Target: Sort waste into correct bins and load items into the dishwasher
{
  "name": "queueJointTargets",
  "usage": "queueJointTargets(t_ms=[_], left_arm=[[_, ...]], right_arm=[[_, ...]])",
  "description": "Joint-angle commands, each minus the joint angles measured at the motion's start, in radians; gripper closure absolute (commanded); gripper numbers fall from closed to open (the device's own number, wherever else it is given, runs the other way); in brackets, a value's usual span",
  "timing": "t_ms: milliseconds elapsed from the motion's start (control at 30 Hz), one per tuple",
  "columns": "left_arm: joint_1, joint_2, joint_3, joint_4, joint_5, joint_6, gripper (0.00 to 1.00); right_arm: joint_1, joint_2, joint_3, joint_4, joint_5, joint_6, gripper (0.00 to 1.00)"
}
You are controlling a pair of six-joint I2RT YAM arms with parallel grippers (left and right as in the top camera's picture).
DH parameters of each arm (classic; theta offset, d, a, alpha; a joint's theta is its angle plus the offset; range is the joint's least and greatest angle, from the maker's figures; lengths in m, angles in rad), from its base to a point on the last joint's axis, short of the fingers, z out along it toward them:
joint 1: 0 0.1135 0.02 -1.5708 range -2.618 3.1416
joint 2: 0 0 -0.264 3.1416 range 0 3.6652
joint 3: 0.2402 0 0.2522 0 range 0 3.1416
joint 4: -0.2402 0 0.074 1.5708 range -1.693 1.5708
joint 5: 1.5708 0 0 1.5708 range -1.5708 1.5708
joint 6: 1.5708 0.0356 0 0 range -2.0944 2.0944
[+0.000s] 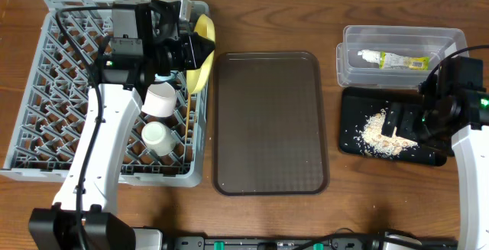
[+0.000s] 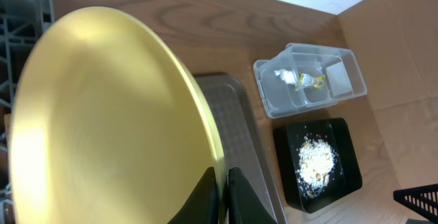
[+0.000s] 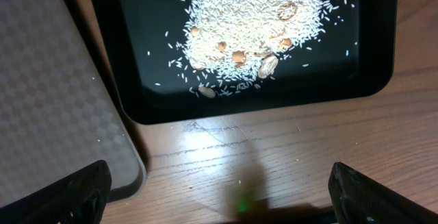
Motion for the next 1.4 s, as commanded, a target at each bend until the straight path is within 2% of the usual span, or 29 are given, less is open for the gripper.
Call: queueJointTargets(t_ms=[0,133,333,367,433,533,633,700,733,867,900,933,967,1000,1167,1367], left_arm=[[0.004,0.017,-0.017,0.004,0.010,-0.013,0.92],[0.005,0.051,-0.018,0.005,-0.004,-0.013,0.92],[0.005,0.059,-0.018,0.000,-0.208,-0.012,0.92],[0.005,0.059,-0.018,0.000,-0.225,-0.012,0.89],[0.005,0.059,-0.018,0.000,-0.244,-0.012,0.74],[0.005,0.059,-0.018,0.001,-0.245,-0.012,0.64],[0.005,0.051,-0.018,0.001,-0.246,-0.012,0.61],[0.005,0.032,-0.017,0.000,-0.246,-0.012,0.56],[0.005,0.016,-0.017,0.000,-0.248,-0.012,0.53],[0.005,-0.071,-0.017,-0.057,-0.398,-0.013,0.51],[0.005,-0.094,-0.017,-0.093,-0.437,-0.015,0.51],[0.005,-0.115,-0.017,-0.133,-0.467,-0.018,0.51],[0.005,-0.134,-0.017,-0.177,-0.488,-0.018,0.51],[0.005,-0.151,-0.017,-0.222,-0.501,-0.018,0.51],[0.005,-0.190,-0.017,-0.452,-0.548,-0.016,0.51],[0.005,-0.190,-0.017,-0.578,-0.639,-0.017,0.51]], right_arm=[[-0.014,-0.011,0.014,-0.002,-0.004,0.003,0.01],[-0.014,-0.011,0.014,-0.007,-0.004,0.002,0.01],[-0.014,-0.011,0.014,-0.008,-0.004,0.003,0.01],[-0.014,-0.011,0.014,-0.008,-0.004,0.003,0.01],[-0.014,-0.011,0.014,-0.007,-0.005,0.003,0.01],[-0.014,-0.011,0.014,0.000,-0.009,0.003,0.01],[-0.005,-0.011,0.014,0.022,-0.100,-0.029,0.01],[0.006,-0.011,0.014,0.055,-0.203,-0.074,0.08],[0.013,-0.011,0.014,0.072,-0.249,-0.092,0.15],[0.067,-0.011,0.013,0.137,-0.345,-0.132,0.57],[0.085,-0.011,0.013,0.150,-0.344,-0.132,0.76],[0.108,-0.011,0.012,0.163,-0.341,-0.132,0.89],[0.131,-0.011,0.011,0.174,-0.341,-0.132,0.96],[0.156,-0.011,0.009,0.184,-0.341,-0.132,0.99],[0.298,0.010,-0.013,0.252,-0.309,-0.132,0.99],[0.435,0.105,-0.035,0.376,-0.221,-0.131,0.99]])
